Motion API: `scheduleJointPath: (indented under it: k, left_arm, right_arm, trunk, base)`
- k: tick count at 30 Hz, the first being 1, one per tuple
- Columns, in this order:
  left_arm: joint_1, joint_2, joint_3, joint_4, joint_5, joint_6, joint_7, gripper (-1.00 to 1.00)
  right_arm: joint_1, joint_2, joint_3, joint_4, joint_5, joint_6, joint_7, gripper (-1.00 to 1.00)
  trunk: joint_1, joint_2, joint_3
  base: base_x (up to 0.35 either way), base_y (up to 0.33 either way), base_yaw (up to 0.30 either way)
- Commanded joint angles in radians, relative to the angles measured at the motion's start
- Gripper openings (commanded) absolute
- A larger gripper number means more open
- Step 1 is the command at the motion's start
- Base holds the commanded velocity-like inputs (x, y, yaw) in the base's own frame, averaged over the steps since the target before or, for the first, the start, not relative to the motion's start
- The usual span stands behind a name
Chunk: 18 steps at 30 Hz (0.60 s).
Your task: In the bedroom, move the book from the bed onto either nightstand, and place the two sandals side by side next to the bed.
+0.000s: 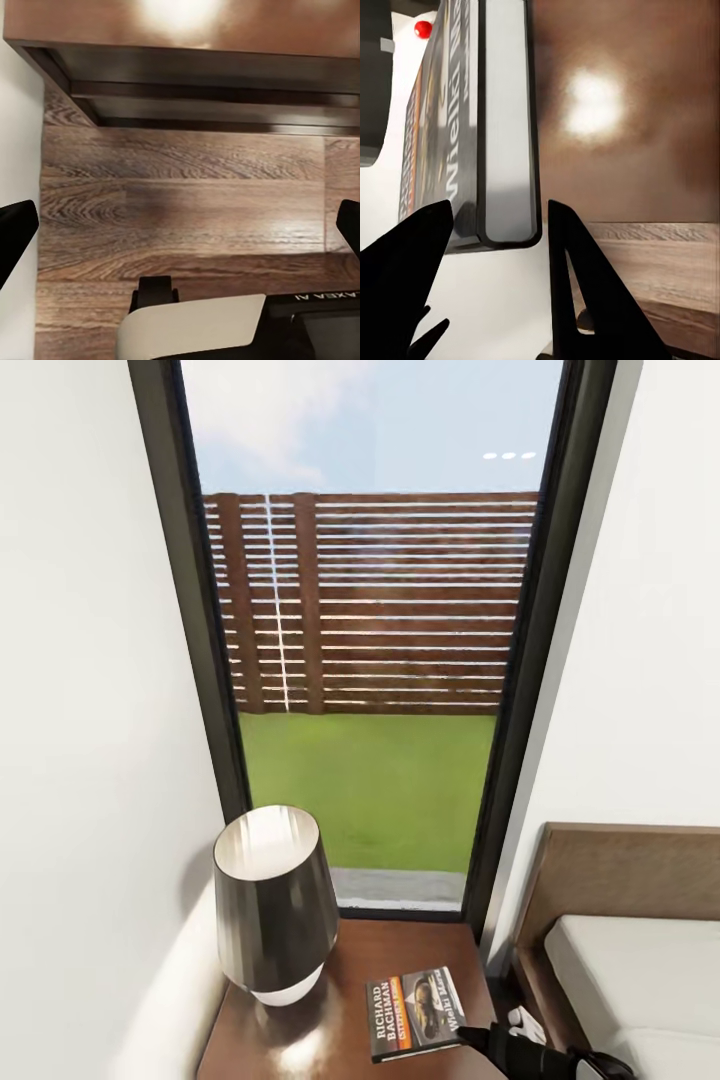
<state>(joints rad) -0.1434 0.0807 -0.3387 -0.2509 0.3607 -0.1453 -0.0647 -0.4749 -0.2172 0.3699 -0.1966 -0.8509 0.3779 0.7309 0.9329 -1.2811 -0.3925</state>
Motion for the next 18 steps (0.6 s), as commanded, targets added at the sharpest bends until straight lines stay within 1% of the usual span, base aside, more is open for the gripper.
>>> scheduleJointPath:
  k: [1, 18]
  left_arm:
    - [-0.001, 0.001, -0.006, 0.001, 0.010, -0.004, -0.003, 1.00]
    - [-0.001, 0.001, -0.008, 0.002, 0.010, -0.004, -0.003, 1.00]
  right_arm:
    - [-0.001, -0.001, 0.003, -0.002, -0.012, 0.009, -0.003, -1.00]
    - [-0.001, -0.002, 0.002, -0.005, -0.013, 0.010, -0.018, -1.00]
  trunk:
    - [0.004, -0.008, -0.004]
    - [0.069, -0.127, -0.058]
  base:
    - [0.000, 0.000, 0.000]
    - [0.000, 0.000, 0.000]
